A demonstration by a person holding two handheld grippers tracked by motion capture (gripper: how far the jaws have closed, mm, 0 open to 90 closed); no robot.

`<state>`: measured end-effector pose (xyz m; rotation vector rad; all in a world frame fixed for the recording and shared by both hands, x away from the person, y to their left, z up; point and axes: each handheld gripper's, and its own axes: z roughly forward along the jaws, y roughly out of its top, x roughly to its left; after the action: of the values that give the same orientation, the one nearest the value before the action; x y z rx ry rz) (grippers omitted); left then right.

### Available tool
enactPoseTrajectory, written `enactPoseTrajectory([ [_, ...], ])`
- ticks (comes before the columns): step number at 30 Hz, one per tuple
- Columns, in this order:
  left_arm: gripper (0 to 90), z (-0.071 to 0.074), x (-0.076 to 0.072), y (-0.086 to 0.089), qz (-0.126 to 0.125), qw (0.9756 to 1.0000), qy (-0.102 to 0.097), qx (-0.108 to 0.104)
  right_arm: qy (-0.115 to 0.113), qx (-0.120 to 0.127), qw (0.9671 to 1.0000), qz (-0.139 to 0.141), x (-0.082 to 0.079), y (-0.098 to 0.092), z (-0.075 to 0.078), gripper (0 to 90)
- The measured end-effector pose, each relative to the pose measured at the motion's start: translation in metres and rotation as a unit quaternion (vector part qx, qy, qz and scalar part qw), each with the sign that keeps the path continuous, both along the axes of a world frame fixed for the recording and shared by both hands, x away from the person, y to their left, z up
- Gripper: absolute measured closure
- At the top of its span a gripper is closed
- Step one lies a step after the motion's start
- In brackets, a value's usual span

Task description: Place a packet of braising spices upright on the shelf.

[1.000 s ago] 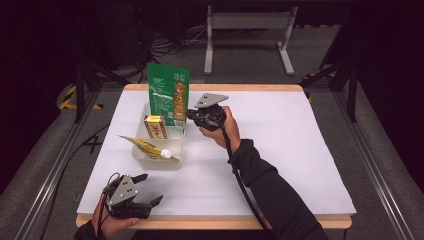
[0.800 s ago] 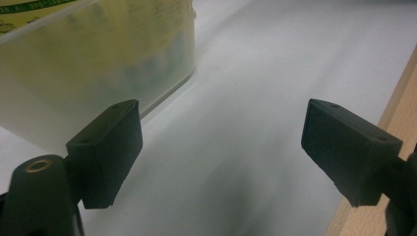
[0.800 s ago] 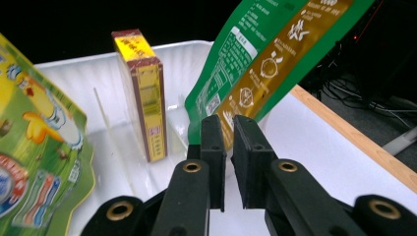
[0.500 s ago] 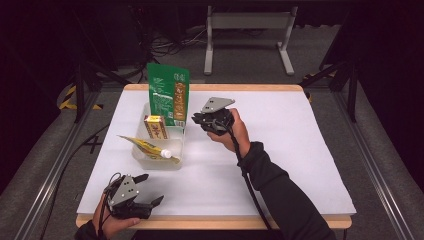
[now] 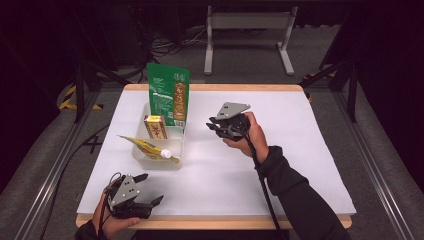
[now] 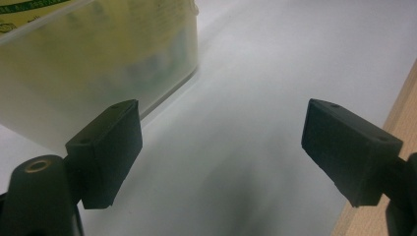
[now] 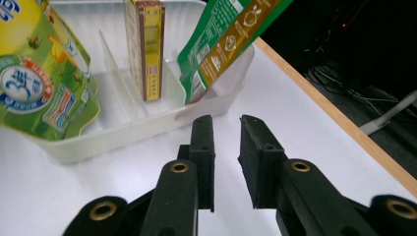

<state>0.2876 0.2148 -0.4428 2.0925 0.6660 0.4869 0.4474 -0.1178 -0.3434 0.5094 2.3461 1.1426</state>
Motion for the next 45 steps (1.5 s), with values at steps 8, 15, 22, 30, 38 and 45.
enactPoseTrajectory([
  [8, 16.1, -0.001, 0.001, -0.001, -0.003, 1.0, 0.002, 0.002, 0.002, -0.027, 0.9996, -0.003, -0.009, -0.014, -0.002, 71.8],
  [15, 15.7, -0.002, 0.001, -0.002, -0.003, 1.0, 0.004, 0.005, 0.002, -0.037, 0.9993, 0.006, -0.015, -0.025, -0.004, 65.0],
  [22, 15.7, -0.002, 0.001, -0.003, -0.004, 1.0, 0.005, 0.006, 0.003, -0.055, 0.9985, 0.0, -0.021, -0.037, -0.007, 58.3],
  [30, 15.6, -0.002, 0.001, -0.003, -0.004, 1.0, 0.005, 0.004, -0.001, -0.07, 0.9976, -0.002, -0.029, -0.046, -0.009, 52.2],
  [38, 15.0, -0.002, 0.001, -0.002, 0.001, 1.0, 0.003, 0.001, 0.004, -0.072, 0.9973, -0.013, -0.036, -0.061, -0.011, 44.2],
  [45, 14.9, -0.002, 0.001, -0.003, 0.0, 1.0, 0.002, 0.003, 0.007, -0.082, 0.9965, -0.019, -0.043, -0.073, -0.015, 40.8],
])
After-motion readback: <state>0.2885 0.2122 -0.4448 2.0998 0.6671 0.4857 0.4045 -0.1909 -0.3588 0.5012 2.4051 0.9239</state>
